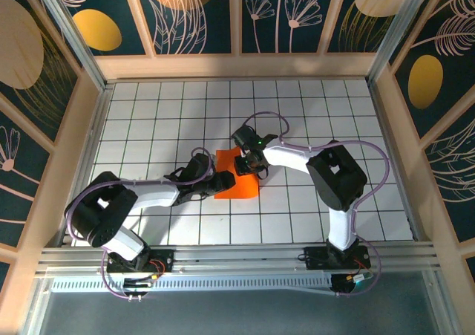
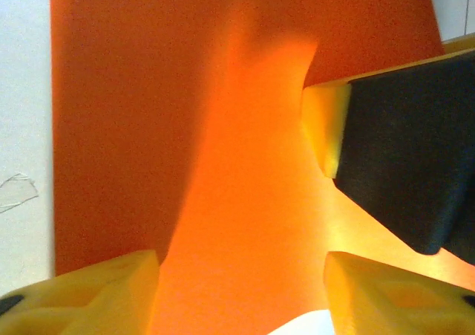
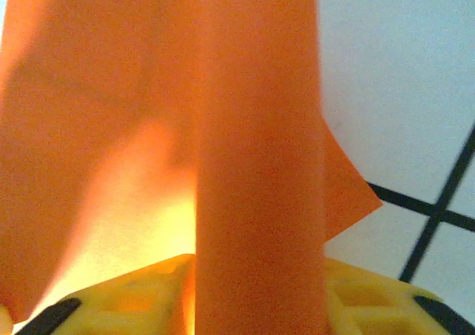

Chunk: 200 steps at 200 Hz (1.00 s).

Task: Fold a paper plane with a square sheet of paper (fold left side to right side)

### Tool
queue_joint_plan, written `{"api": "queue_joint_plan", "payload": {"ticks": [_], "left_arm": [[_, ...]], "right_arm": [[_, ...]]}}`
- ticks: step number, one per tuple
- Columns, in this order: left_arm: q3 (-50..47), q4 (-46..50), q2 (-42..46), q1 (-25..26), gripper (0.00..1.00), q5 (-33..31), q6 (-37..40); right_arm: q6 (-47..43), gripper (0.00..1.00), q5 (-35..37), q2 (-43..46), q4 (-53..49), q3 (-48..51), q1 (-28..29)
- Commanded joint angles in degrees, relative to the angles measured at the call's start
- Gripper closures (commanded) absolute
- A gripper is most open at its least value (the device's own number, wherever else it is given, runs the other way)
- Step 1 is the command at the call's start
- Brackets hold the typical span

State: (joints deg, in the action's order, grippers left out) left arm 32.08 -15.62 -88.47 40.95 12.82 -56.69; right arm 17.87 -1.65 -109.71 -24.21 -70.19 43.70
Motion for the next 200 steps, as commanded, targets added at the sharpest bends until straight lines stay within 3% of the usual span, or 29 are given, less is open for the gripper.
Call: {"api": "queue_joint_plan", "payload": {"ticks": [1,29,98,155,200], "left_arm": [[-1.74,0.35,3.49,0.14,0.34,-0.84,-0.97],[-4.37,-1.92,8.34,-2.61,0.25,1.48,-1.22],[-14.72,-15.37,22.01,-15.37,0.11,16.22,0.71],[-13.21,-25.38,32.87,-16.09,0.01,23.42,3.82],[-6.8,-26.78,32.13,-16.08,0.01,30.22,7.48]], "right_arm": [[-0.41,0.66,-5.56,2.76,2.42,2.45,-1.18],[-0.69,0.71,-10.95,5.73,5.52,5.29,-2.84],[-1.72,0.76,-29.32,19.13,11.47,11.41,-11.23],[-4.92,0.77,-44.48,33.49,8.85,10.82,-17.02],[-3.4,0.78,-56.21,41.34,9.8,8.75,-16.98]]}}
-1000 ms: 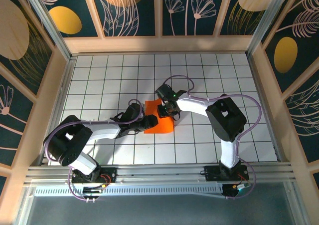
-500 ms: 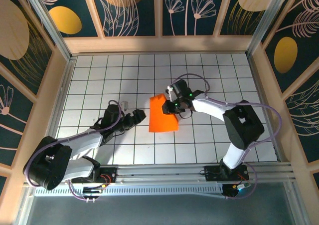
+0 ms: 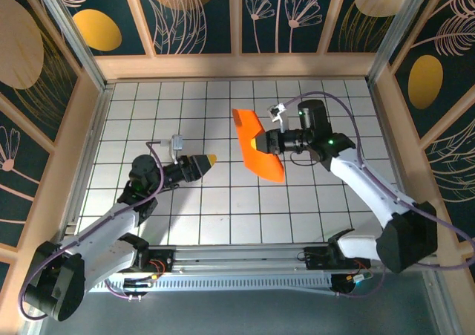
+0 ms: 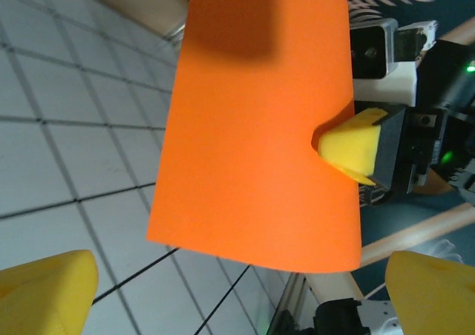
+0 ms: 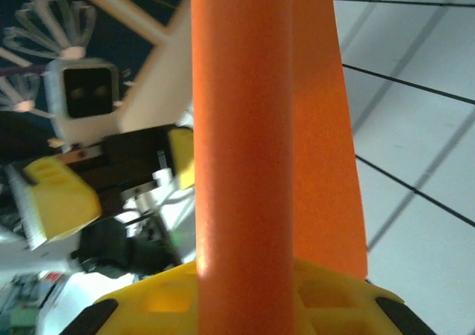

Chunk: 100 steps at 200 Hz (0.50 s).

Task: Fold a paper plane with a square sheet of paper (fold left side to right side)

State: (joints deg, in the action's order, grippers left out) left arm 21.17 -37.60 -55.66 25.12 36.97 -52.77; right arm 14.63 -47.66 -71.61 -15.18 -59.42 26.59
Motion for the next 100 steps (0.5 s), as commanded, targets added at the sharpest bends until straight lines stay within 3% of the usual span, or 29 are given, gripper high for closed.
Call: {"api": "queue_joint_plan", "payload": {"ticks": [1,40,79,100], "left_arm": [[4.21,-4.82,-0.77,-0.25,0.01,6.21,3.61],[8.78,-6.1,-5.07,-0.24,0.01,10.76,4.77],[11.7,-8.94,-7.81,1.31,0.01,13.81,4.79],[13.64,-7.22,-9.23,3.76,0.1,14.78,7.04]], "right_arm": [[-0.1,0.78,-10.41,3.37,0.86,-2.06,0.13],[2.01,0.78,-14.42,6.95,3.2,-2.54,2.79],[4.56,0.78,-12.76,6.42,7.62,-1.72,4.44],[5.39,0.78,-12.03,5.16,9.76,-0.99,4.44]]}}
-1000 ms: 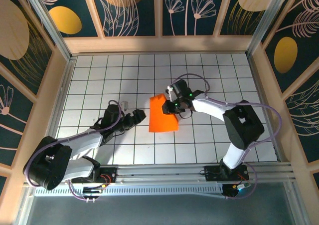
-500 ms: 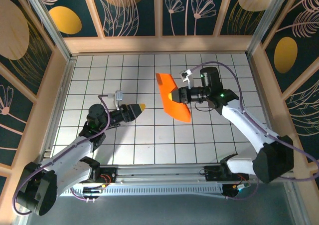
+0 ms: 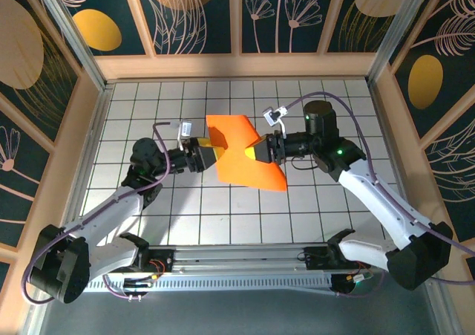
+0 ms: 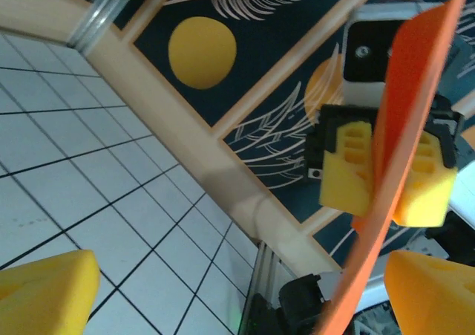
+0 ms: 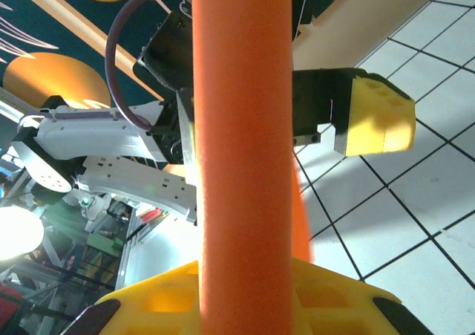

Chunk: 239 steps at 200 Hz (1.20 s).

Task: Fold a paper plane with a square sheet of paper (fold left side to right side)

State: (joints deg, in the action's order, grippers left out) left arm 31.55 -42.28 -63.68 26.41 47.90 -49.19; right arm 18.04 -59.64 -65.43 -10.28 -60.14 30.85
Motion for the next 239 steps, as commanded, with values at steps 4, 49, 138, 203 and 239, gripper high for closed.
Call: {"api": "queue_joint_plan", "payload": {"ticks": [4,49,138,203,239], "left_arm": [[3.6,-2.06,-1.51,2.93,0.13,4.0,3.95],[4.21,0.53,-2.25,4.17,0.72,2.64,5.99],[3.35,4.95,-1.81,4.17,1.0,0.41,6.96],[-0.46,12.33,-4.72,4.13,1.0,-8.16,-1.1],[-3.06,20.87,-11.18,4.11,1.0,-11.91,-3.59]], "right_arm": [[1.81,0.78,0.27,-1.28,4.75,-0.33,0.17],[-1.19,0.78,4.57,-1.65,0.82,-0.52,-2.03],[-2.99,0.76,6.62,-0.8,-2.93,1.34,-4.47],[-2.15,0.43,15.99,-0.26,-7.72,3.77,-10.14],[-0.57,0.36,24.87,-2.32,-8.65,7.92,-12.71]]}}
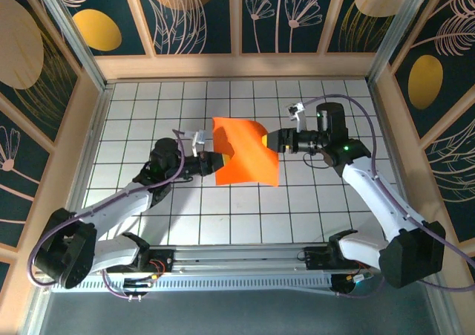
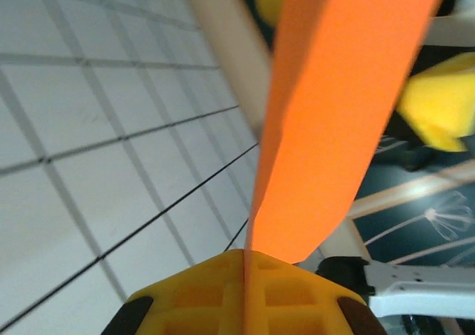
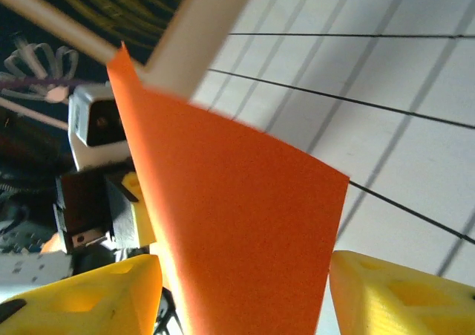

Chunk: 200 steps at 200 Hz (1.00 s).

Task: Fold a paper plane with a square sheet of paper (fold left side to right side)

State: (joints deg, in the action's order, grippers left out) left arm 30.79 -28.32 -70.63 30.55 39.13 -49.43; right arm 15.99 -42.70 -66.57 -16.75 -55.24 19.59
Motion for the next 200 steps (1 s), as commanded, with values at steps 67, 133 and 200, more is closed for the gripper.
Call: {"api": "queue_joint_plan", "payload": {"ticks": [67,133,200], "left_arm": [[1.84,20.04,-16.06,0.03,1.0,-9.64,4.31],[3.23,23.83,-16.28,0.03,1.0,-11.68,6.16],[4.37,24.36,-17.09,-0.03,0.98,-10.43,7.11]], "right_arm": [[8.0,0.66,11.63,-6.85,7.0,12.04,-0.11],[11.41,1.0,14.88,-19.06,13.7,12.07,7.45],[11.57,1.0,17.42,-29.16,13.81,8.93,11.23]]}}
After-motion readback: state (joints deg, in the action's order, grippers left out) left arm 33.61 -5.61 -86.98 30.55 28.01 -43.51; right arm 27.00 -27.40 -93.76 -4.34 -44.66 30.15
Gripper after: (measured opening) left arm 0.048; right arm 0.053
